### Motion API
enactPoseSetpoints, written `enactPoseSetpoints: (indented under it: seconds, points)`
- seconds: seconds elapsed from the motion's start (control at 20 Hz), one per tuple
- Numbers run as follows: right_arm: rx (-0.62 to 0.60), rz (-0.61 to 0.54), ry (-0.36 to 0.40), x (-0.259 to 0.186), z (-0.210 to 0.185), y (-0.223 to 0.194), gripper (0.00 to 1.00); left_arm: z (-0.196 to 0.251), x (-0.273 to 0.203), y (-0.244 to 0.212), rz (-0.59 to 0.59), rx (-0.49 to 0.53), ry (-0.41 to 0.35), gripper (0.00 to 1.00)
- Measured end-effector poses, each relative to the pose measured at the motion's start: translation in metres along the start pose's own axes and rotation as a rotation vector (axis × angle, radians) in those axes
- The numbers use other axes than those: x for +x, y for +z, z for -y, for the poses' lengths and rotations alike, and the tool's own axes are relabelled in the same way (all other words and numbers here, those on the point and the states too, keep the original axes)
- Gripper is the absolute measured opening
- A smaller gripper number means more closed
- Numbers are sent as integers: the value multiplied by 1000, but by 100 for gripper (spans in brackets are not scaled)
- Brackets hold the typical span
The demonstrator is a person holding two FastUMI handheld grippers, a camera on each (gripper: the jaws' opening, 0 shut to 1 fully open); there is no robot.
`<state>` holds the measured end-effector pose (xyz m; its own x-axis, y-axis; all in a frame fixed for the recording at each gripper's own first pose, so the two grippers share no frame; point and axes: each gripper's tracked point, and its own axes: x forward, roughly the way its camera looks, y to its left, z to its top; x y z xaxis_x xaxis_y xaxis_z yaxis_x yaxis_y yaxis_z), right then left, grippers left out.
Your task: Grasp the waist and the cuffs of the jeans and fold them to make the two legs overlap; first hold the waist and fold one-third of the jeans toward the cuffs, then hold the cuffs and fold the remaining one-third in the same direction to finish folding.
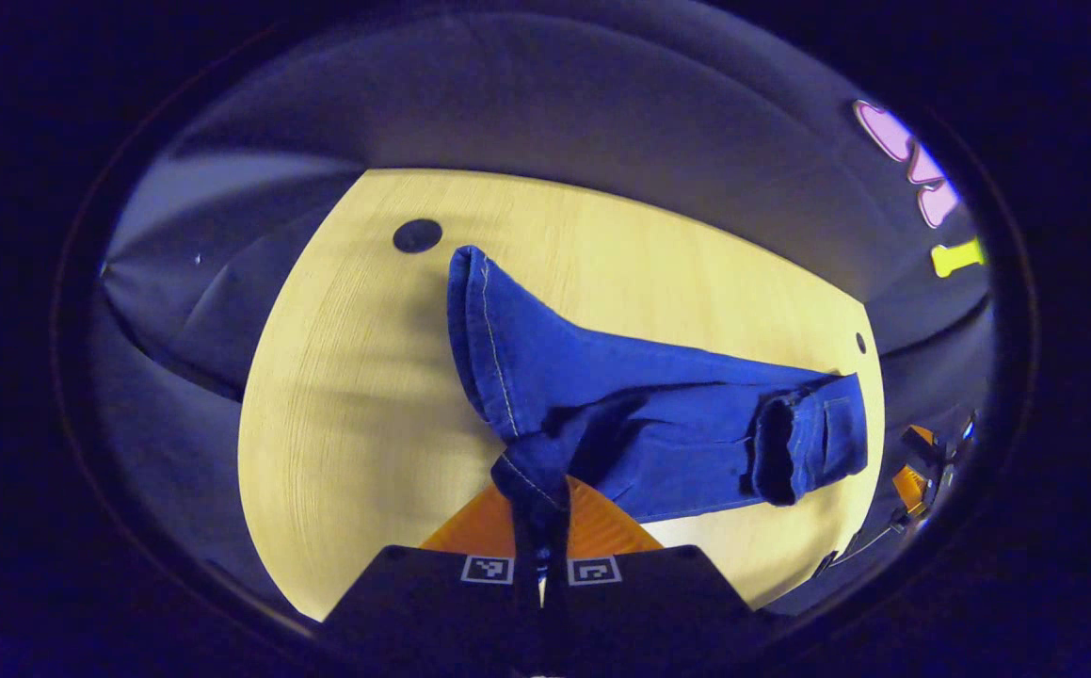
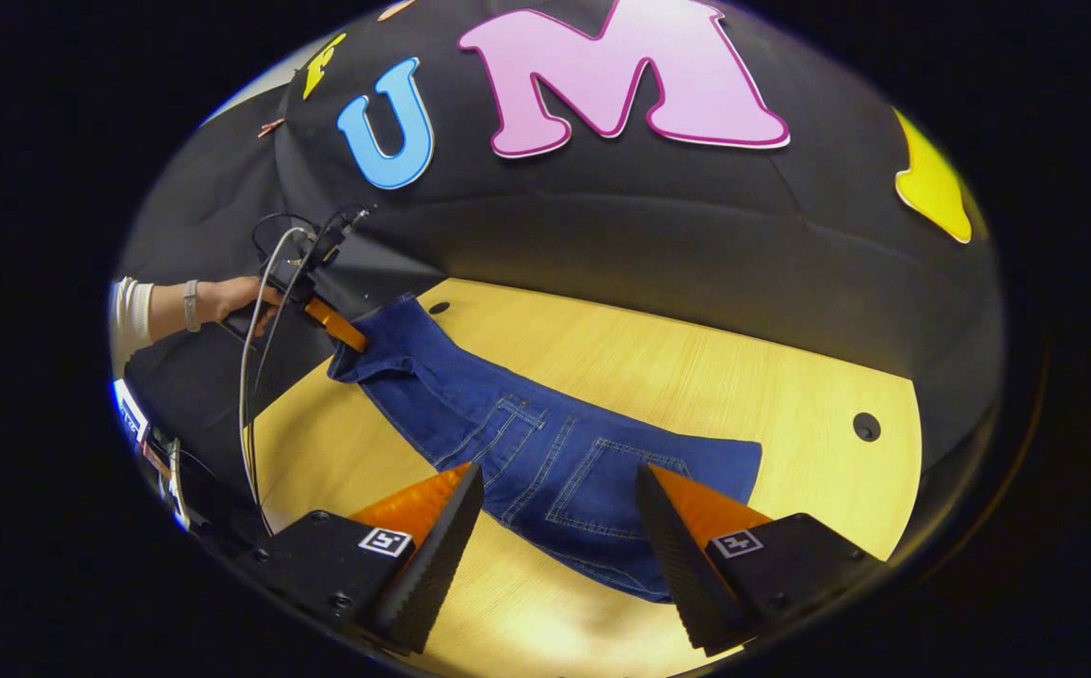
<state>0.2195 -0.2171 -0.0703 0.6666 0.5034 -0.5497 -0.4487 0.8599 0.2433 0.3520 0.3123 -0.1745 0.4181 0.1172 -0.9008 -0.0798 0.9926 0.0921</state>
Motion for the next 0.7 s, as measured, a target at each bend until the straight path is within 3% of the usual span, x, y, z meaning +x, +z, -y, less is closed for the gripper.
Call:
enactPoseSetpoints:
  seconds: [0.35, 0.4, 0.6, 0.7]
  points:
    - [17, 67, -56, -37, 21, 22, 99, 161, -53, 20, 81, 165, -182, 6]
    - [16, 81, -66, -44, 26, 24, 99, 187, -57, 20, 90, 191, -212, 2]
    - [9, 112, -109, -72, 43, 27, 99, 288, -54, 12, 100, 278, -324, 6]
    - [7, 123, -131, -86, 53, 25, 99, 331, -37, 2, 88, 313, -347, 6]
